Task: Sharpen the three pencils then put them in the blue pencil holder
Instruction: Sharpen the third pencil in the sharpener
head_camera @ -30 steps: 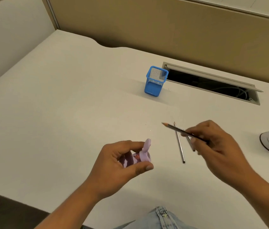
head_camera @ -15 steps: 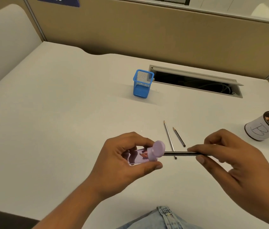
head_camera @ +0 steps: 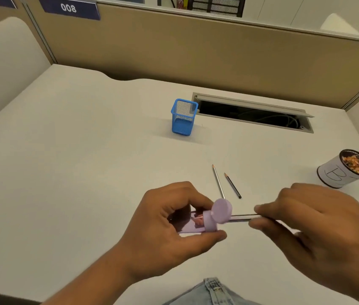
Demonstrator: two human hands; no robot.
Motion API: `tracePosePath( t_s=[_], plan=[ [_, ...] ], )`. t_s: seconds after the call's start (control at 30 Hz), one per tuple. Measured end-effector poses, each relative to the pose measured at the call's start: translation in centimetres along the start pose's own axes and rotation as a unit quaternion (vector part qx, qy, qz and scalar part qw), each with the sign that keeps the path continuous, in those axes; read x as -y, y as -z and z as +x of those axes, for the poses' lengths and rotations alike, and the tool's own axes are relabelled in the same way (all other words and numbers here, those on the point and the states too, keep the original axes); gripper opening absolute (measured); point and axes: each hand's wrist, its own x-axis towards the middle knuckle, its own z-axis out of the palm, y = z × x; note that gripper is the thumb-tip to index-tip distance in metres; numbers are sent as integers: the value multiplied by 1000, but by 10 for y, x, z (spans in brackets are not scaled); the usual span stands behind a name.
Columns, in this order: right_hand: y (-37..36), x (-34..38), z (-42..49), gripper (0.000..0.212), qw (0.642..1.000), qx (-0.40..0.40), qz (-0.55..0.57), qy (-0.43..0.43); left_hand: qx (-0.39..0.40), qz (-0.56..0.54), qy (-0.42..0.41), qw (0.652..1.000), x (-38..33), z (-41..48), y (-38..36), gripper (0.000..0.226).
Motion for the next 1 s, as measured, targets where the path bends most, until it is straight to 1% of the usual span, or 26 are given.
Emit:
tracePosePath(
  t_s=[0.03, 0.07, 0.1, 0.13, 0.17, 0.23, 0.3, 0.33, 0.37, 0.4, 0.47, 0.5, 0.53, 0.57, 0.6, 0.63, 0.67, 0.7, 0.73, 0.77, 0.8, 0.83, 0.87, 0.93, 0.97, 1.0],
  plan=[
    [1, 5, 2, 32, 996, 35, 55, -66, 0, 20, -29, 999, 0, 2, 1, 22],
    [1, 8, 6, 41, 975, 91, 127, -159, 4, 38, -56, 998, 1, 3, 1, 23],
    [2, 9, 9, 48, 937, 139, 207, -244, 13, 53, -80, 995, 3, 3, 2, 23],
    [1, 7, 8, 51, 901, 169, 262, -303, 23, 65, -98, 993, 5, 3, 2, 23],
    [-1, 5, 6, 51, 886, 188, 277, -321, 32, 73, -102, 992, 6, 3, 2, 23],
    [-2, 5, 7, 49, 900, 191, 258, -294, 38, 67, -67, 995, 7, 3, 3, 24],
    [-1, 3, 5, 45, 935, 167, 211, -231, 30, 36, 2, 999, 7, 2, 3, 27],
    [0, 0, 5, 41, 958, 159, 158, -182, 25, 8, 43, 999, 7, 0, 2, 27],
    [0, -4, 5, 34, 982, 131, 83, -109, 23, -30, 84, 996, 8, -1, 1, 27],
    [0, -8, 5, 28, 995, 91, 19, -28, 23, -76, 120, 990, 8, -2, 0, 26],
    [-5, -13, 6, 28, 995, 22, -50, 90, 23, -149, 168, 974, 8, -3, -2, 25],
    [-7, -12, 8, 28, 993, 8, -57, 100, 19, -162, 178, 970, 9, -4, -2, 25],
    [-7, -10, 9, 27, 996, 15, -38, 81, 15, -162, 181, 970, 10, -5, -1, 26],
    [-8, -7, 11, 28, 999, 43, 0, 31, 11, -148, 173, 974, 11, -4, 1, 25],
    [-11, -4, 13, 32, 995, 72, 56, -44, 8, -114, 150, 982, 13, -5, 4, 25],
    [-15, -1, 15, 38, 974, 115, 139, -138, 10, -60, 107, 992, 14, -4, 6, 25],
    [-18, 1, 16, 42, 925, 166, 245, -240, 19, 3, 51, 999, 14, -2, 9, 25],
    [-21, -1, 17, 45, 849, 209, 349, -338, 34, 53, -5, 998, 15, 0, 10, 25],
    [-23, -4, 16, 45, 758, 254, 435, -415, 51, 81, -46, 994, 15, 2, 11, 24],
    [-23, -6, 16, 43, 697, 285, 480, -450, 63, 90, -67, 992, 16, 2, 11, 24],
    [-23, -8, 15, 43, 688, 303, 480, -453, 66, 91, -70, 991, 16, 1, 10, 24],
    [-24, -10, 13, 43, 711, 309, 455, -438, 62, 86, -59, 993, 16, 0, 10, 25],
    [-23, -10, 12, 43, 751, 306, 419, -410, 54, 77, -37, 995, 16, -2, 9, 28],
    [-20, -9, 11, 33, 848, 250, 332, -329, 31, 51, 19, 998, 15, -6, 4, 29],
    [-18, -9, 10, 26, 898, 212, 279, -266, 17, 34, 50, 998, 15, -8, 1, 29],
    [-15, -11, 8, 23, 947, 176, 198, -184, 6, 8, 83, 996, 15, -10, -2, 26]
  ],
)
